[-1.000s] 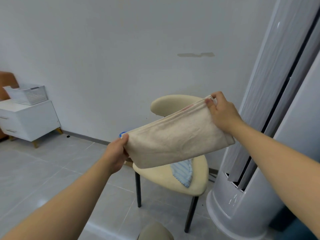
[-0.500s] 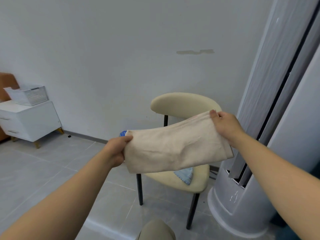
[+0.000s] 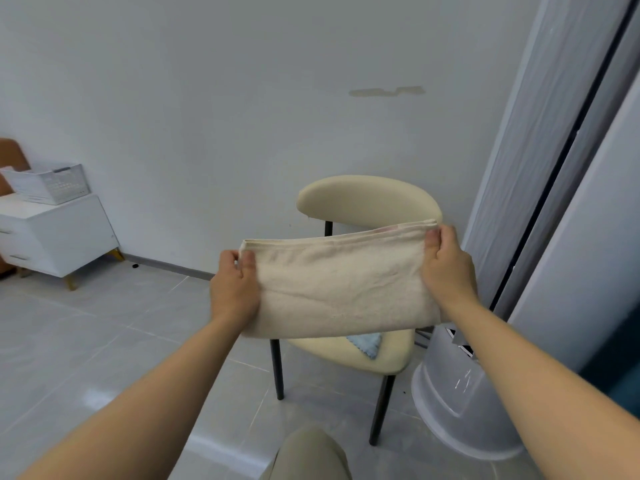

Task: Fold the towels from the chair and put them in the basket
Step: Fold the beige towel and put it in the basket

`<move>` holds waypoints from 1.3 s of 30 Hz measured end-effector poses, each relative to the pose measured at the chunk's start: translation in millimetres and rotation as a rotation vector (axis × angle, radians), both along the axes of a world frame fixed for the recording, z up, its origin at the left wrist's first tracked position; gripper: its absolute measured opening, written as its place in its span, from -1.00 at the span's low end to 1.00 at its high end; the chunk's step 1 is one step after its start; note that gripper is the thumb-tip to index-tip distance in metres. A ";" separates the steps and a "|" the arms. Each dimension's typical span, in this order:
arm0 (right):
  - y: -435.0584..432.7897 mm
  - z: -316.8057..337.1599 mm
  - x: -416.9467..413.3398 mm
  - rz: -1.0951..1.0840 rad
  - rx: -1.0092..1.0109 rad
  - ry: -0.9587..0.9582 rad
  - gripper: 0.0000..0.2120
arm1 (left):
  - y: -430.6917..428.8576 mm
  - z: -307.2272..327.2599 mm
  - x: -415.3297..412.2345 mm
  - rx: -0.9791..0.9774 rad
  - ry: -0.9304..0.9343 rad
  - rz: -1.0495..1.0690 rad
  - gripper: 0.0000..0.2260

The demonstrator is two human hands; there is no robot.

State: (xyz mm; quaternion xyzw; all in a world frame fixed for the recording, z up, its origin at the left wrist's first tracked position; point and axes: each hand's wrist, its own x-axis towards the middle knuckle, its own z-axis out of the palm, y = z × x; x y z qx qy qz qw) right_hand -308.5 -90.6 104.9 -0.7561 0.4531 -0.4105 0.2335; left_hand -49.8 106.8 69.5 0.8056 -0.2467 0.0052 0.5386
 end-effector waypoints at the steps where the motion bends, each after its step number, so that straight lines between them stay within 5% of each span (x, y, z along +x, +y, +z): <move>1: -1.2 -2.0 -0.2 -0.006 0.011 0.004 -0.71 | -1.3 0.1 1.6 0.046 0.011 -0.008 -0.63; 3: -3.4 -4.2 -1.2 0.006 0.059 -0.014 -0.74 | -4.8 -4.6 6.7 0.106 0.123 -0.052 -0.57; 7: -15.6 -14.6 -3.9 0.046 0.200 -0.016 -0.70 | -5.6 -14.3 13.7 -0.059 0.863 -0.240 -0.80; 9: -20.2 -24.6 -4.7 0.036 0.289 0.037 -0.62 | -4.0 -25.4 15.9 -0.083 0.998 -0.273 -0.80; 11: -20.6 -38.6 -7.5 0.038 0.409 0.048 -0.61 | -4.6 -39.2 10.3 -0.039 0.932 -0.264 -0.85; 15: -5.8 -70.2 -11.4 0.133 0.902 -0.219 -0.78 | 2.2 -70.3 3.8 0.251 0.296 -0.164 -0.83; 18: 9.7 -97.6 -11.0 0.099 0.891 -0.183 -0.77 | 11.5 -89.7 3.5 0.401 0.069 -0.165 -0.79; 22: 26.7 -124.5 -19.1 0.021 0.514 0.168 -0.73 | 18.3 -97.0 -7.4 0.398 0.173 -0.140 -0.74; 25: 31.6 -137.4 -22.4 -0.009 0.350 0.445 -0.71 | 19.2 -91.6 -12.5 0.290 0.659 -0.175 -0.72; 28: 31.5 -143.8 -18.5 -0.016 0.359 0.437 -0.71 | 24.2 -86.1 -17.3 0.265 1.005 -0.244 -0.71; 30: 29.2 -146.8 -13.9 -0.019 0.384 0.353 -0.72 | 21.8 -90.5 -20.1 0.276 0.851 -0.239 -0.76; 34: 23.0 -149.4 -3.8 -0.035 0.402 0.235 -0.74 | 21.1 -97.0 -7.6 0.502 0.148 -0.177 -0.80; 39: 13.3 -155.6 14.7 -0.075 0.429 0.122 -0.76 | 18.5 -111.3 28.1 0.492 0.058 -0.167 -0.73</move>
